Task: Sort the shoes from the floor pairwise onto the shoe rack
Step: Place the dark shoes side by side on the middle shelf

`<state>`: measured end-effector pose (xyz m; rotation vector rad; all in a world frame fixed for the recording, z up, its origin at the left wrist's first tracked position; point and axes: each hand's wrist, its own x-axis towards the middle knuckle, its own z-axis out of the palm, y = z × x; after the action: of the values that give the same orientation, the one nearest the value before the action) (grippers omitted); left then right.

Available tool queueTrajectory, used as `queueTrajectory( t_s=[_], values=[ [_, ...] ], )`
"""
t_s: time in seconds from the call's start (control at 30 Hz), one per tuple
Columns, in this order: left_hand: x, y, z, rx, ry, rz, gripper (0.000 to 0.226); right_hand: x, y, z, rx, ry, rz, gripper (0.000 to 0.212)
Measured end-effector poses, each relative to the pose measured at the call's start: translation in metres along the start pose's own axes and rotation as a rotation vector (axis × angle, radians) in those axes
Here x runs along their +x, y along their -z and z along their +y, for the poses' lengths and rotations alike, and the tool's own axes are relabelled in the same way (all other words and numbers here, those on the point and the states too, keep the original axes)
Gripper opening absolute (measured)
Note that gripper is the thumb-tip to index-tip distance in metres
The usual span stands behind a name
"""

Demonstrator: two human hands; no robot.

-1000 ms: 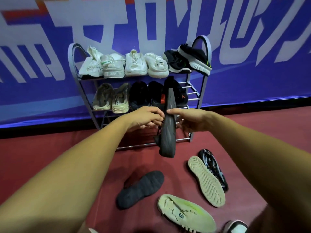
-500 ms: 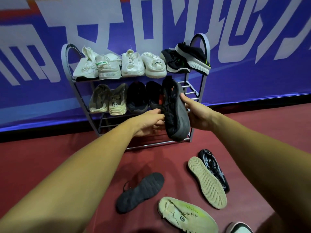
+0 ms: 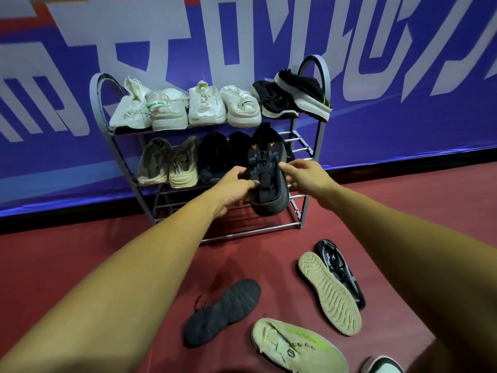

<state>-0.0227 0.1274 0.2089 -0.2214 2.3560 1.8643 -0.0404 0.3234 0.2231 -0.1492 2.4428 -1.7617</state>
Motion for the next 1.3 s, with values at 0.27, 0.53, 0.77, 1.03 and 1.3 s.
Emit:
queueTrajectory(
  t_s=[0.27,0.53,0.77,1.03,1.3],
  values=[
    [0.009,-0.005,0.019,-0.134,-0.001,-0.016,0.052,0.002,0.009,0.000,0.058,-0.040,-0.026,0.048],
    [0.029,-0.019,0.026,0.012,-0.042,-0.163,0.078,0.012,0.039,0.008,0.222,-0.103,-0.090,0.044],
    [0.054,-0.048,0.028,0.139,-0.190,-0.129,0.087,0.027,0.057,0.025,0.152,-0.143,-0.155,0.044],
    [0.095,-0.066,0.021,0.428,-0.227,-0.012,0.109,0.066,0.056,0.052,0.262,-0.089,-0.009,0.078],
    [0.114,-0.092,0.022,0.688,-0.260,0.083,0.077,0.092,0.074,0.069,0.189,-0.072,0.006,0.084]
  ],
)
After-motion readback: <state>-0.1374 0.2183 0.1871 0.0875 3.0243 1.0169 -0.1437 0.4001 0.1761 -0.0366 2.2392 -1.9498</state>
